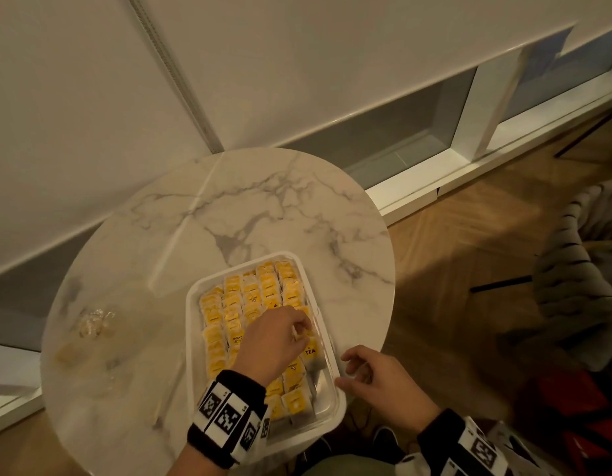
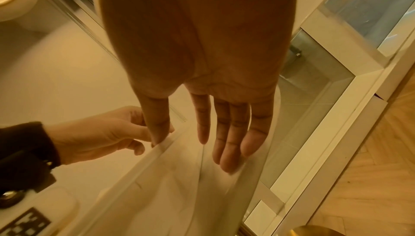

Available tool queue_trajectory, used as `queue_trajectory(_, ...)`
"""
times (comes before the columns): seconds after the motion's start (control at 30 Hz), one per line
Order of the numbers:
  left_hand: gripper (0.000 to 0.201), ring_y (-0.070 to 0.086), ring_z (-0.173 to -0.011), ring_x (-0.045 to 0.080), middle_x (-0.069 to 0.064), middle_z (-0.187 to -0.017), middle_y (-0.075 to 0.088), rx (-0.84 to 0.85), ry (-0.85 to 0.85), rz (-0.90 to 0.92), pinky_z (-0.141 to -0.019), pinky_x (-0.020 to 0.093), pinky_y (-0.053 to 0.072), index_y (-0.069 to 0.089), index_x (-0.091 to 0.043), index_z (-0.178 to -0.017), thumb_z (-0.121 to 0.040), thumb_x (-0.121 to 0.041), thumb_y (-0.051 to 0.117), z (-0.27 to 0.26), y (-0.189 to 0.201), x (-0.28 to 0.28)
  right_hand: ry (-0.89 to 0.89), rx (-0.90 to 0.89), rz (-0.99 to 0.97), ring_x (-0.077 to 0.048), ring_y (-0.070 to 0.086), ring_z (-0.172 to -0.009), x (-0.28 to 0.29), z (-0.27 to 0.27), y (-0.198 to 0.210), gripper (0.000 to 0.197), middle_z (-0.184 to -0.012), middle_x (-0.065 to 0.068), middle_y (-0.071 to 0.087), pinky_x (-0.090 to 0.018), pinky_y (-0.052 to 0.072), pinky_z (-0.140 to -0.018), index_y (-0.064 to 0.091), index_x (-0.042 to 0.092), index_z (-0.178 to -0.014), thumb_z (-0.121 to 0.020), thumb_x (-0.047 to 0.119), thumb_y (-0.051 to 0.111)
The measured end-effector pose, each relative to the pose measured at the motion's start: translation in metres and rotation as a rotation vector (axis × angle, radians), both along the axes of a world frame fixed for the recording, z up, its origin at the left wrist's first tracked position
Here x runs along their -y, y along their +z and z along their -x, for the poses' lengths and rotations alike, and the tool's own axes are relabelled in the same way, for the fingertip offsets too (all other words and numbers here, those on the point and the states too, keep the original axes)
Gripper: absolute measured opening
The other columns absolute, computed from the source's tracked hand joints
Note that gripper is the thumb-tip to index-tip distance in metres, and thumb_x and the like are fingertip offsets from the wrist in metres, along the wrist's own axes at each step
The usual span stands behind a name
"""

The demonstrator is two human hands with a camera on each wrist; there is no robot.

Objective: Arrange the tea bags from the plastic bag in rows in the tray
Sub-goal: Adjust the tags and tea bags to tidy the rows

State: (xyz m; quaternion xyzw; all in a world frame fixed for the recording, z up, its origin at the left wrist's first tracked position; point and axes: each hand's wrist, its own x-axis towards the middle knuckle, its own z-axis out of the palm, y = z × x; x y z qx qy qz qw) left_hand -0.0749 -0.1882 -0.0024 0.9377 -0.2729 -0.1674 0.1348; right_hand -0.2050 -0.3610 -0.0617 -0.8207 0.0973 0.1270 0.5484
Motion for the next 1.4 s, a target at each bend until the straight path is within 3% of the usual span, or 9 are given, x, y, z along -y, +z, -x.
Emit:
queue_trajectory(0.27, 0.032, 0.053, -0.111, 0.012, -0.011, -0.120, 0.056, -0.168, -0.208, -0.182, -0.088, 0.034, 0.049, 0.062, -0.032, -0.122, -0.091, -0.042, 0.059, 0.022, -0.013, -0.006, 0.029, -0.018, -0.020, -0.007, 0.064, -0.082, 0.002, -0.002, 0.000, 0.031, -0.093, 0.006, 0.066, -0.020, 0.052, -0.074, 0.060, 0.030, -0.112, -0.086, 0.043, 0.071)
queue_trajectory(0.57, 0.038, 0.054, -0.110, 0.016, -0.008, -0.124, 0.052, -0.171, -0.125, -0.109, -0.087, 0.037, 0.048, 0.059, -0.029, -0.127, -0.092, -0.043, 0.059, 0.016, -0.012, -0.007, 0.028, -0.064, -0.042, -0.003, 0.064, -0.073, 0.001, -0.005, 0.008, 0.023, -0.083, 0.007, 0.069, -0.015, 0.049, -0.067, 0.063, 0.030, -0.104, -0.085, 0.036, 0.074)
queue_trajectory(0.73, 0.024, 0.054, -0.075, 0.005, -0.017, -0.108, 0.060, -0.129, 0.086, 0.224, -0.074, 0.024, 0.042, 0.066, -0.031, -0.116, -0.094, -0.038, 0.060, 0.016, 0.014, -0.037, -0.014, -0.028, 0.055, -0.009, 0.062, -0.062, 0.008, -0.017, 0.033, 0.015, -0.071, 0.001, 0.067, -0.027, 0.053, -0.064, 0.065, 0.031, -0.088, -0.082, 0.024, 0.078)
queue_trajectory(0.87, 0.015, 0.060, -0.071, 0.009, -0.020, -0.092, 0.062, -0.030, 0.319, 0.393, -0.073, 0.025, 0.050, 0.069, -0.031, -0.106, -0.093, -0.028, 0.061, 0.019, 0.023, -0.088, -0.004, 0.008, 0.041, -0.028, 0.060, -0.058, 0.002, -0.037, 0.063, 0.027, -0.063, -0.006, 0.066, -0.031, 0.051, -0.061, 0.067, 0.026, -0.066, -0.080, 0.004, 0.077)
queue_trajectory(1.03, 0.020, 0.059, -0.073, 0.006, -0.018, -0.091, 0.062, 0.166, 0.635, 0.373, -0.070, 0.027, 0.050, 0.070, -0.031, -0.102, -0.086, -0.020, 0.063, 0.024, -0.002, -0.169, 0.225, 0.031, 0.074, -0.005, 0.053, -0.047, -0.044, -0.064, 0.088, 0.032, -0.057, 0.001, 0.065, -0.013, 0.043, -0.054, 0.066, 0.033, -0.066, -0.076, 0.006, 0.080)
queue_trajectory(1.17, 0.045, 0.052, -0.116, 0.011, -0.011, -0.129, 0.047, 0.071, 0.763, 0.159, -0.089, 0.026, 0.047, 0.054, -0.030, -0.131, -0.087, -0.030, 0.067, 0.020, -0.033, -0.211, 0.672, -0.249, 0.185, 0.001, 0.061, -0.102, -0.100, -0.081, 0.082, 0.042, -0.097, 0.012, 0.063, -0.004, 0.037, -0.078, 0.064, 0.060, -0.070, -0.091, 0.024, 0.066)
queue_trajectory(1.23, 0.054, 0.043, -0.126, 0.017, -0.005, -0.138, 0.038, -0.032, 0.771, 0.043, -0.097, 0.032, 0.046, 0.048, -0.027, -0.136, -0.087, -0.037, 0.067, 0.014, -0.044, -0.218, 0.960, -0.432, 0.336, -0.020, 0.041, -0.136, -0.123, -0.086, 0.083, 0.054, -0.124, -0.003, 0.047, -0.011, 0.034, -0.093, 0.066, 0.065, -0.084, -0.104, 0.021, 0.041)
queue_trajectory(1.33, 0.045, 0.046, -0.120, 0.019, -0.002, -0.133, 0.041, -0.041, 0.786, -0.010, -0.092, 0.034, 0.048, 0.053, -0.025, -0.127, -0.086, -0.038, 0.066, 0.004, -0.055, -0.220, 1.040, -0.443, 0.472, -0.029, 0.030, -0.142, -0.143, -0.079, 0.076, 0.040, -0.152, -0.010, 0.034, -0.040, 0.023, -0.114, 0.046, 0.010, -0.143, -0.106, 0.017, 0.031)
queue_trajectory(1.4, 0.032, 0.054, -0.110, 0.018, -0.005, -0.123, 0.050, -0.007, 0.823, 0.031, -0.085, 0.031, 0.048, 0.060, -0.026, -0.116, -0.086, -0.036, 0.064, -0.002, -0.058, -0.223, 1.089, -0.312, 0.567, -0.026, 0.028, -0.144, -0.144, -0.069, 0.069, 0.043, -0.157, -0.009, 0.029, -0.040, 0.022, -0.117, 0.038, 0.010, -0.148, -0.106, 0.019, 0.032)
